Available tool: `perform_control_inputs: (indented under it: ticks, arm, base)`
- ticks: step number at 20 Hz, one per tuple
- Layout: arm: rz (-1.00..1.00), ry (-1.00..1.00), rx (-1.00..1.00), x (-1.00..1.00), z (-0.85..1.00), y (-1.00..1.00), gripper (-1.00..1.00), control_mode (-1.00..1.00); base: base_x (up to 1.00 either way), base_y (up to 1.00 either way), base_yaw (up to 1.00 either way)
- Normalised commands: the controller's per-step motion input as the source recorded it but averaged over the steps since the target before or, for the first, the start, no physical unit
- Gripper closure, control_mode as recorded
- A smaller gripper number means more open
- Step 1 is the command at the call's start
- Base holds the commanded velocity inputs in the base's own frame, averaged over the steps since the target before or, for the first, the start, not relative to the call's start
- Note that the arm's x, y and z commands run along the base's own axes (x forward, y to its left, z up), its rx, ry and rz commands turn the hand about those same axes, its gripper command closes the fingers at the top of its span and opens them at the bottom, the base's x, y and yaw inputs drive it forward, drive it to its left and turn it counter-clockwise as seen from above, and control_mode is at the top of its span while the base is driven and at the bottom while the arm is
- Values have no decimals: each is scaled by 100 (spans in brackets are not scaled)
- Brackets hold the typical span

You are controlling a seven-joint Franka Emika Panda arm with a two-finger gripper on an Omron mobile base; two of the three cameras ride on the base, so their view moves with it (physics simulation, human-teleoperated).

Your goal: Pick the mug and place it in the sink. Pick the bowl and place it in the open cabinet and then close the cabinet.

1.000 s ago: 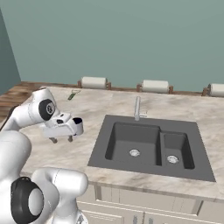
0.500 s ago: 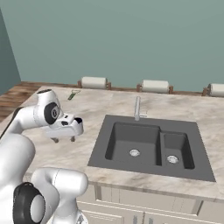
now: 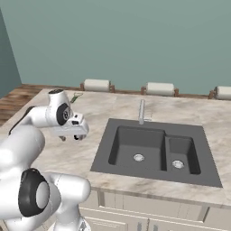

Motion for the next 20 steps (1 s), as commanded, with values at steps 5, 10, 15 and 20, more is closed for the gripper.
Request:
perform_control_inputs:
  ticks: [5, 10, 15, 20]
  arm:
    - [1, -4, 0, 45, 0, 3, -100, -100]
    - [0, -2, 1, 42, -2, 6, -100, -100]
    - [0, 0, 11, 39, -12, 5, -100, -100]
    - [0, 0, 13, 31, -19, 7, -100, -100]
  base:
    - [0, 0, 0]
    - [0, 0, 0]
    - [0, 0, 0]
    - [0, 0, 0]
